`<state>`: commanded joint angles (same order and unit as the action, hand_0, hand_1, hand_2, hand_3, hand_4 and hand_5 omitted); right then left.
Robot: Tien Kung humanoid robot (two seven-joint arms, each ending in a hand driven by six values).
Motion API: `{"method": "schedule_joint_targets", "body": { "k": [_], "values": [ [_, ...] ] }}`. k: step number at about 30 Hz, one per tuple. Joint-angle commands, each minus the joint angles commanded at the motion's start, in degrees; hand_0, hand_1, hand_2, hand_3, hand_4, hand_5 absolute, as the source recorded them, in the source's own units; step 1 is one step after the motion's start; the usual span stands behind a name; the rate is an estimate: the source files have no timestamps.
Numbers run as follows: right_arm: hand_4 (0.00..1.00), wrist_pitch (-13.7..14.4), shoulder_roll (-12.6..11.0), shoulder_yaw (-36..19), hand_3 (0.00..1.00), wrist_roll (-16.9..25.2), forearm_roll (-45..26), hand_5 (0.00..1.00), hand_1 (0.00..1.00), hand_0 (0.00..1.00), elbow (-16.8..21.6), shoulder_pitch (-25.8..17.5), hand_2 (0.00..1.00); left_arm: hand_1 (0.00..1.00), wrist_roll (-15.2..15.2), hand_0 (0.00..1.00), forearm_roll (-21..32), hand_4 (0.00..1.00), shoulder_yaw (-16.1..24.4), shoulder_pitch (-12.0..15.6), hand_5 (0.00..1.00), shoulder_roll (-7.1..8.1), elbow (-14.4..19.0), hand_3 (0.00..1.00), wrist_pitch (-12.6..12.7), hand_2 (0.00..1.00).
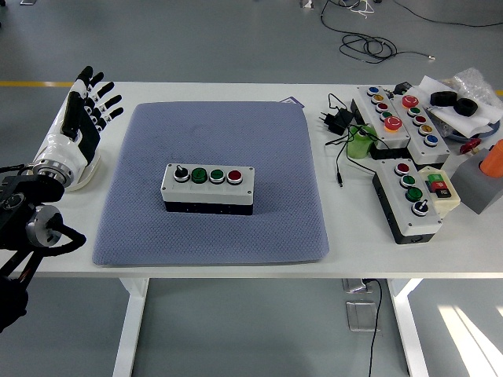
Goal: Pick up the button,place it on the desk,press the button,press the button
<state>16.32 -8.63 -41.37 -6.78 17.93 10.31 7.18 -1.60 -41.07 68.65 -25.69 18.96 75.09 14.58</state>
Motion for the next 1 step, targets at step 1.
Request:
{"method": "schedule_joint_targets", "body": {
  "k": [1],
  "values": [
    [0.412, 0.03, 0.0, -0.06, 0.751, 0.06, -0.12, 0.479, 0.797, 0.787, 0.0, 0.03, 0.817, 0.892, 0.0, 0.852, 0.0, 0.67, 0.04, -0.05, 0.998, 0.05, -0.02, 0.998, 0.06, 0.96]
  ]
}}
